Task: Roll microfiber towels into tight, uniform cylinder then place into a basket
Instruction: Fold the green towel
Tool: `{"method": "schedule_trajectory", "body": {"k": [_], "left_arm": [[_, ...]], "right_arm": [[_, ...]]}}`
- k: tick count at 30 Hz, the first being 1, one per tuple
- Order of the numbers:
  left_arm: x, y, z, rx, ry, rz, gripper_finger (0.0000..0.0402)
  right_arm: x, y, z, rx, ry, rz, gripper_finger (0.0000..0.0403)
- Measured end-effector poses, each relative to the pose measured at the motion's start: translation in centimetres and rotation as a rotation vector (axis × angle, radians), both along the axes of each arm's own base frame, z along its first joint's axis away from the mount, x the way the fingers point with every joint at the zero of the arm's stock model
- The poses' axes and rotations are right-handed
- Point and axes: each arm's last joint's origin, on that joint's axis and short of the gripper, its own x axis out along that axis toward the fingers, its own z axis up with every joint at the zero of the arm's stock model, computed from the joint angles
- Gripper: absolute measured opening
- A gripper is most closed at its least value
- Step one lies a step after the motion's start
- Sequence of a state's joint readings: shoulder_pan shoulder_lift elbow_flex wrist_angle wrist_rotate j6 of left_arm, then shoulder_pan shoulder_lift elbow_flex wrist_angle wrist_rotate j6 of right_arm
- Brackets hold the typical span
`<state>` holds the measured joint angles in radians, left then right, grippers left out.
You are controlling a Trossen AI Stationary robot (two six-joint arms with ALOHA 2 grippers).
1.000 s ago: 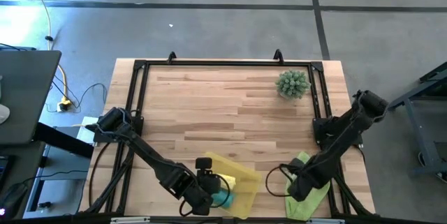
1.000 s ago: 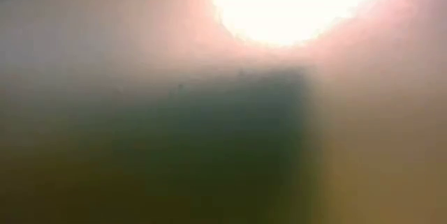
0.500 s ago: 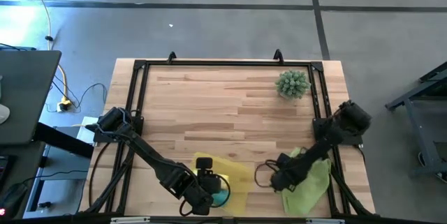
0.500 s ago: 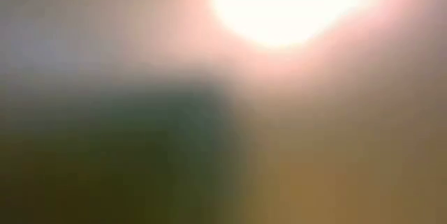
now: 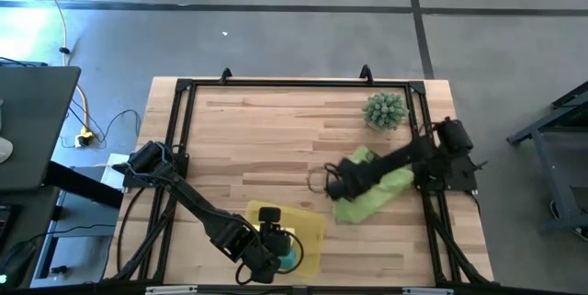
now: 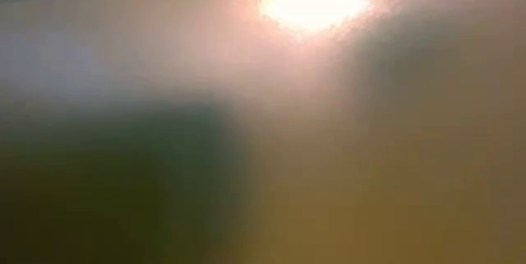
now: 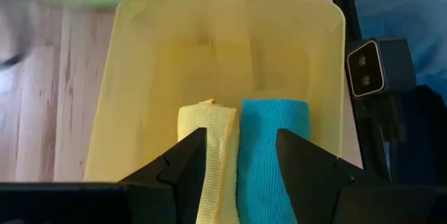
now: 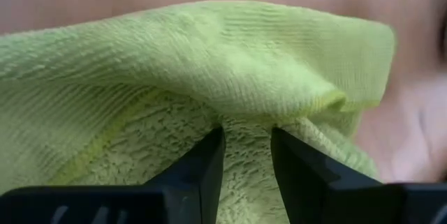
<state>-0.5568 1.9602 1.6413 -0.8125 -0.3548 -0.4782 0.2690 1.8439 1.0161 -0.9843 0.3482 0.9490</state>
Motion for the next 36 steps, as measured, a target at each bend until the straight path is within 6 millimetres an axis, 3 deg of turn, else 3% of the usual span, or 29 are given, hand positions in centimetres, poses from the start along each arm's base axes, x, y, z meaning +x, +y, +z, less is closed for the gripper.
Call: {"method": "schedule_trajectory", "body": {"k": [10,14,18,22,29,33,36], "left_arm": [[0.2,0.7,-0.1,0.077,0.029,-0.084,0.0161],[0.9,2.0,-0.1,0.112,0.033,-0.097,0.0161],[1.7,3.7,-0.1,0.153,0.047,-0.106,0.0161],[2.4,5.9,-0.2,0.205,0.084,-0.120,0.0161],[2.7,10.7,-0.7,0.324,0.225,-0.100,0.0161],[3.1,13.9,-0.2,0.296,0.254,-0.084,0.0161],[3.4,16.1,0.1,0.236,0.242,-0.091,0.0161]], "right_arm": [[5.6,-7.5,0.1,0.032,-0.400,0.041,0.0117],[6.4,-8.8,0.9,0.082,-0.427,0.103,0.0117],[6.5,-8.6,4.1,0.092,-0.395,0.169,0.0117],[5.1,-7.4,7.6,0.108,-0.317,0.211,0.0117],[0.0,-5.1,11.9,0.096,-0.198,0.233,0.0117],[-2.9,-4.5,13.4,0.076,-0.234,0.226,0.0117],[-4.9,-4.2,13.1,0.052,-0.315,0.196,0.0117]]}}
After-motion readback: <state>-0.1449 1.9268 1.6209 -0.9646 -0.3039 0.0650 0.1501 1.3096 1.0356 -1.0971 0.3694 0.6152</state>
